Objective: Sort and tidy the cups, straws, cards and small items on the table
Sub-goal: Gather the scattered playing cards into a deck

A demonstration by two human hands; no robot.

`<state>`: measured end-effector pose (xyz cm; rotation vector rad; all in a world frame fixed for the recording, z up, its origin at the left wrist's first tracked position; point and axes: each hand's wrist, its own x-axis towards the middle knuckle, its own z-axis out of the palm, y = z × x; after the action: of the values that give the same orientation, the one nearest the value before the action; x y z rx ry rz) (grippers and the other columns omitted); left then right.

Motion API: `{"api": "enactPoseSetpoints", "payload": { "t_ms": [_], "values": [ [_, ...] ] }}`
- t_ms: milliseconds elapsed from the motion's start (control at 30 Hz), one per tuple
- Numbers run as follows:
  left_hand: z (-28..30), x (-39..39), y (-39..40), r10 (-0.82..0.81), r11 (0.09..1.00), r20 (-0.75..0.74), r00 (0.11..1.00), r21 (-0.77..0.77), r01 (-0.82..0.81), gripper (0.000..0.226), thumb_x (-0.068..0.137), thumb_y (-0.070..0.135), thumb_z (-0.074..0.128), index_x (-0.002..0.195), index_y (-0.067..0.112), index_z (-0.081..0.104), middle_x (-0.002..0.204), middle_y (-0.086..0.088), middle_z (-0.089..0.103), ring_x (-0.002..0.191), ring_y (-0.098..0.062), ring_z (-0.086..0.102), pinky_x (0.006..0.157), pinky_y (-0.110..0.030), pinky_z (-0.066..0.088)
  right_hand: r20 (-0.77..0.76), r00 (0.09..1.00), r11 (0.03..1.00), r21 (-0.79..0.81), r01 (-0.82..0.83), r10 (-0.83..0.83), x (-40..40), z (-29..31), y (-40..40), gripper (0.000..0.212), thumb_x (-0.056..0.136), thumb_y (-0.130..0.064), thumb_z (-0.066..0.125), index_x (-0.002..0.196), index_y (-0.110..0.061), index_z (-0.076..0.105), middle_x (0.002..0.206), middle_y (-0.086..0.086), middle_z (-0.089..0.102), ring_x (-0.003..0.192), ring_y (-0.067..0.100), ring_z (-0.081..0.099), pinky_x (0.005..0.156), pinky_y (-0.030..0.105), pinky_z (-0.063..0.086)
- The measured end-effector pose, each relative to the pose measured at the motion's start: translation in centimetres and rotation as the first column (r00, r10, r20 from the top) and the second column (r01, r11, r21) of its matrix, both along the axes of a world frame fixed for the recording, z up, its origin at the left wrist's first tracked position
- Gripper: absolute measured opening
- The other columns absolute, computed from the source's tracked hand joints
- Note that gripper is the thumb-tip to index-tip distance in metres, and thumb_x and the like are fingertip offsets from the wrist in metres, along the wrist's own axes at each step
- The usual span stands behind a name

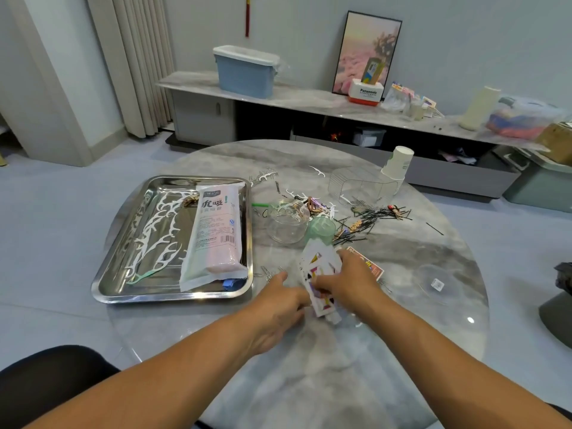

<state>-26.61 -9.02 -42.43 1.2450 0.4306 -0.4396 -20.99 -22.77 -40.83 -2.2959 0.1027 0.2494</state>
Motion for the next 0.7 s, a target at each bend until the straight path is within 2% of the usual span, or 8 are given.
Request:
{"api": "enactPoseSetpoints", "payload": {
  "t_ms": [100, 200, 267, 333, 467, 567, 633, 700],
  "values": [
    [-0.4, 0.2, 0.9, 0.05, 0.952, 0.152, 0.987, 0.293, -0.093, 0.091, 0.088, -0.004, 0.061, 0.16, 0.029, 0.017, 0.144, -0.006, 0.05, 0.128, -0.021, 0.053, 0.1, -0.033, 0.049, 0.267, 0.92, 0.908, -0.383, -0.17, 0.285, 0.4, 2.3, -0.8, 0.049, 0.082, -0.026, 0.074, 0.117, -0.039, 0.043, 0.099, -0.003, 0.071, 0.076, 0.025, 0.065, 0.059, 0.039, 0.054],
    [-1.1, -0.1, 1.5, -0.045, 0.899, 0.331, 0.943, 0.425, -0.106, 0.105, 0.079, -0.004, 0.07, 0.157, 0.039, 0.014, 0.142, 0.002, 0.045, 0.127, -0.012, 0.051, 0.093, -0.026, 0.051, 0.141, 0.805, 0.737, -0.515, -0.438, 0.577, -0.8, 2.1, -0.8, 0.082, 0.083, -0.039, 0.073, 0.144, -0.056, 0.021, 0.104, -0.004, 0.072, 0.089, 0.025, 0.067, 0.065, 0.032, 0.044],
    [-1.9, -0.5, 1.6, -0.185, 0.87, 0.339, 0.922, 0.493, -0.006, 0.112, 0.076, -0.005, 0.072, 0.157, 0.041, 0.011, 0.145, 0.006, 0.038, 0.117, -0.003, 0.055, 0.086, -0.02, 0.053, 0.012, 0.73, 0.599, -0.581, -0.551, 0.683, -2.1, 0.4, -0.3, 0.091, 0.082, -0.039, 0.073, 0.151, -0.053, 0.014, 0.114, -0.007, 0.071, 0.102, 0.025, 0.067, 0.07, 0.032, 0.04],
    [-2.8, -0.8, 1.5, -0.282, 0.865, 0.313, 0.907, 0.492, 0.099, 0.111, 0.077, -0.009, 0.073, 0.158, 0.04, 0.015, 0.146, 0.006, 0.037, 0.108, 0.005, 0.054, 0.078, -0.01, 0.051, -0.014, 0.735, 0.588, -0.591, -0.553, 0.678, -2.4, -0.8, -0.4, 0.094, 0.08, -0.039, 0.074, 0.152, -0.05, 0.015, 0.12, -0.007, 0.069, 0.106, 0.024, 0.065, 0.07, 0.033, 0.041],
    [-3.5, -0.8, 1.1, -0.306, 0.871, 0.361, 0.881, 0.48, 0.106, 0.094, 0.084, -0.003, 0.075, 0.151, 0.044, 0.028, 0.127, 0.0, 0.054, 0.104, -0.005, 0.063, 0.078, -0.008, 0.049, -0.015, 0.852, 0.745, -0.478, -0.466, 0.524, -1.6, -1.3, -2.0, 0.09, 0.073, -0.046, 0.08, 0.145, -0.049, 0.027, 0.115, -0.01, 0.064, 0.103, 0.017, 0.064, 0.081, 0.034, 0.052],
    [-3.5, -0.7, 0.8, -0.309, 0.843, 0.39, 0.867, 0.534, 0.061, 0.084, 0.087, -0.008, 0.066, 0.146, 0.044, 0.036, 0.116, -0.005, 0.059, 0.097, -0.007, 0.064, 0.079, -0.012, 0.05, -0.033, 0.867, 0.835, -0.257, -0.488, 0.497, -2.1, -1.8, -2.5, 0.088, 0.073, -0.033, 0.08, 0.147, -0.042, 0.035, 0.129, -0.009, 0.057, 0.117, 0.011, 0.058, 0.097, 0.039, 0.051],
    [-3.8, -0.7, 0.8, -0.297, 0.846, 0.412, 0.861, 0.532, 0.038, 0.083, 0.086, -0.014, 0.06, 0.145, 0.041, 0.039, 0.111, -0.009, 0.06, 0.09, -0.012, 0.065, 0.076, -0.017, 0.052, 0.035, 0.866, 0.865, -0.066, -0.497, 0.5, -2.6, -2.2, -2.4, 0.079, 0.076, -0.03, 0.072, 0.148, -0.036, 0.04, 0.144, -0.011, 0.047, 0.13, 0.004, 0.048, 0.106, 0.033, 0.046],
    [-4.1, -0.7, 0.8, -0.286, 0.849, 0.428, 0.858, 0.527, 0.02, 0.081, 0.087, -0.013, 0.06, 0.143, 0.041, 0.039, 0.109, -0.006, 0.063, 0.089, -0.008, 0.066, 0.076, -0.015, 0.051, 0.121, 0.931, 0.916, 0.174, -0.362, 0.344, -2.9, -2.4, -2.2, 0.061, 0.083, -0.035, 0.061, 0.142, -0.043, 0.046, 0.145, -0.02, 0.045, 0.126, -0.01, 0.047, 0.101, 0.016, 0.044]
  ]
}}
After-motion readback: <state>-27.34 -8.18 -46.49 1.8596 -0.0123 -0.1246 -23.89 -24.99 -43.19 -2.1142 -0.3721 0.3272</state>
